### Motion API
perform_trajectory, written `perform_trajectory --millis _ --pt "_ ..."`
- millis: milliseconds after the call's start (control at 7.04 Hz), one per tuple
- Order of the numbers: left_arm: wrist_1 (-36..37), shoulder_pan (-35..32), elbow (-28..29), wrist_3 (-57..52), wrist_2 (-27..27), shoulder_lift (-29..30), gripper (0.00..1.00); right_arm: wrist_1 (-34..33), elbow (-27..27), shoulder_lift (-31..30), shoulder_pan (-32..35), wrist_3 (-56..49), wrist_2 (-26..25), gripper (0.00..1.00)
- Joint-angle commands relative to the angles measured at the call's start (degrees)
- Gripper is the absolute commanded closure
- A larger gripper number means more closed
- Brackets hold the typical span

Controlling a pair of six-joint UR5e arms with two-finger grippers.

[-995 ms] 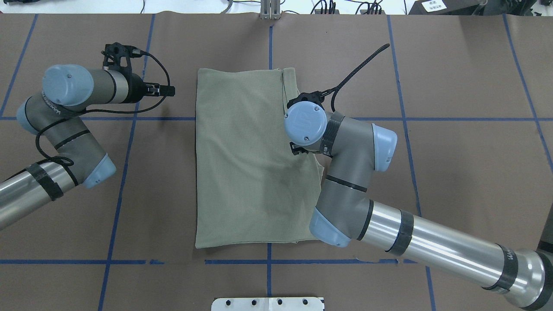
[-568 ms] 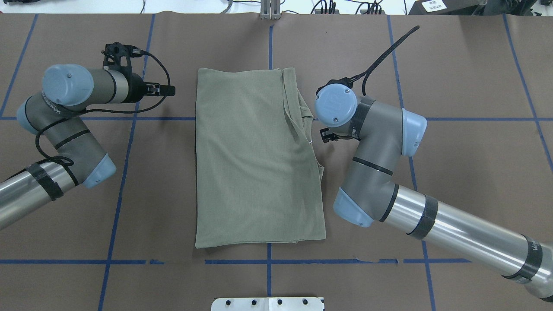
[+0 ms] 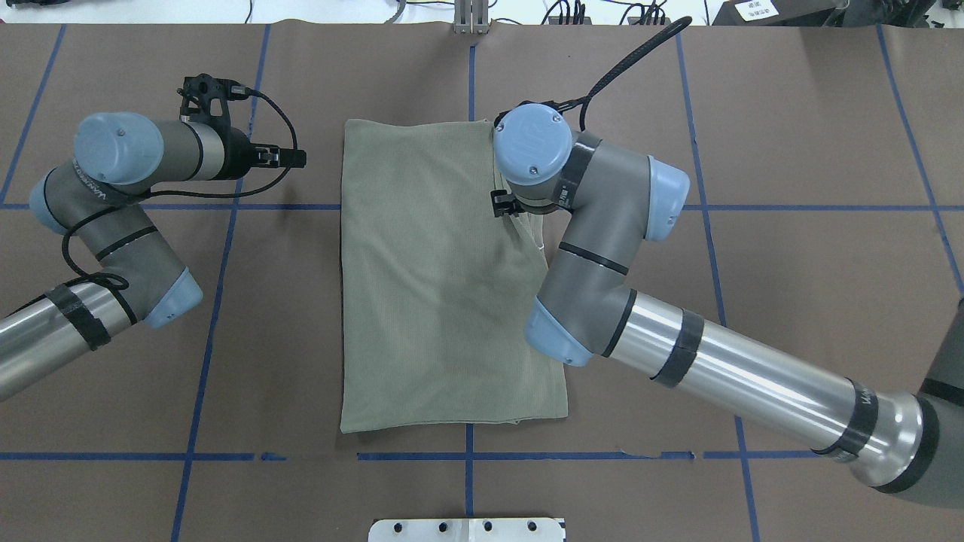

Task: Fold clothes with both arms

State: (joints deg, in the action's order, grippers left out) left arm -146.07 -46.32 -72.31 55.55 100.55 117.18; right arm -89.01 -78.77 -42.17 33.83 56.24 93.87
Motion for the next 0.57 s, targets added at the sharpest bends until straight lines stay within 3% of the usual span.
perform_trajectory --millis 0,426 --pt "0.00 0.17 0.06 0.00 0.00 -0.02 0.00 3.50 5.73 2.62 -1.39 1.24 0.17 0.00" --pt "0.00 0.26 0.15 0.00 0.00 -0.02 0.00 -0.53 5.56 2.27 -2.63 0.45 -0.27 0.00"
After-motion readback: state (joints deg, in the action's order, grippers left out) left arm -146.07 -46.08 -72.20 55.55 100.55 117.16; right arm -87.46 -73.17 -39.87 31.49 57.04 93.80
